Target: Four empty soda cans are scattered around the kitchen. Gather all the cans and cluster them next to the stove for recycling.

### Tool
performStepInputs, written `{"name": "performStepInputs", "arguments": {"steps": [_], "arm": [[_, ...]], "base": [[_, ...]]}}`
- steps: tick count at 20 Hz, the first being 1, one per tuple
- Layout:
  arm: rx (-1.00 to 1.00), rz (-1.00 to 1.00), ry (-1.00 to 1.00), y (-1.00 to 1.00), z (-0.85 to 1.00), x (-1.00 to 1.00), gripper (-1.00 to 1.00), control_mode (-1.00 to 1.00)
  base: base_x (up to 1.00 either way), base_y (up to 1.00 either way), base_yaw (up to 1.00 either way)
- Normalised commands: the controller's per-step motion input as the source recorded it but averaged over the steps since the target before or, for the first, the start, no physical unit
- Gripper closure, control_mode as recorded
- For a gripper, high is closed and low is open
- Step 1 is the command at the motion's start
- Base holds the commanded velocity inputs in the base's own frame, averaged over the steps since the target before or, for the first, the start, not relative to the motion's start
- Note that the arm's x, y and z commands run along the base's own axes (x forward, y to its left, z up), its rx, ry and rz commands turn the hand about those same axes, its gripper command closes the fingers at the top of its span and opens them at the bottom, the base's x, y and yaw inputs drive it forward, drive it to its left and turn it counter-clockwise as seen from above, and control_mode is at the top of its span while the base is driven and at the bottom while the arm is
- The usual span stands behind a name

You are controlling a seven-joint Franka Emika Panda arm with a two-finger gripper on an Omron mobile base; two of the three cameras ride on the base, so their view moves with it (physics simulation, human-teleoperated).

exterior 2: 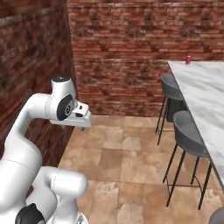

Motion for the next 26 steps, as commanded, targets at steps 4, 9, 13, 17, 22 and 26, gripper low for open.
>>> {"name": "performStepInputs", "arguments": {"steps": [4, 9, 13, 17, 22, 26], "arm": [[0.00, 0.00, 0.00, 0.00, 0.00, 0.00, -1.00, 1.00], [0.00, 0.00, 0.00, 0.00, 0.00, 0.00, -1.00, 1.00], [0.00, 0.00, 0.00, 0.00, 0.00, 0.00, -1.00, 1.00], [0.00, 0.00, 0.00, 0.00, 0.00, 0.00, -1.00, 1.00], [0.00, 0.00, 0.00, 0.00, 0.00, 0.00, -1.00, 1.00], [0.00, 0.00, 0.00, 0.00, 0.00, 0.00, -1.00, 1.00]], "base": [[1.00, 0.31, 0.00], [1.00, 0.28, 0.00], [1.00, 0.29, 0.00], [1.00, 0.24, 0.00], [1.00, 0.17, 0.00], [1.00, 0.16, 0.00]]}}
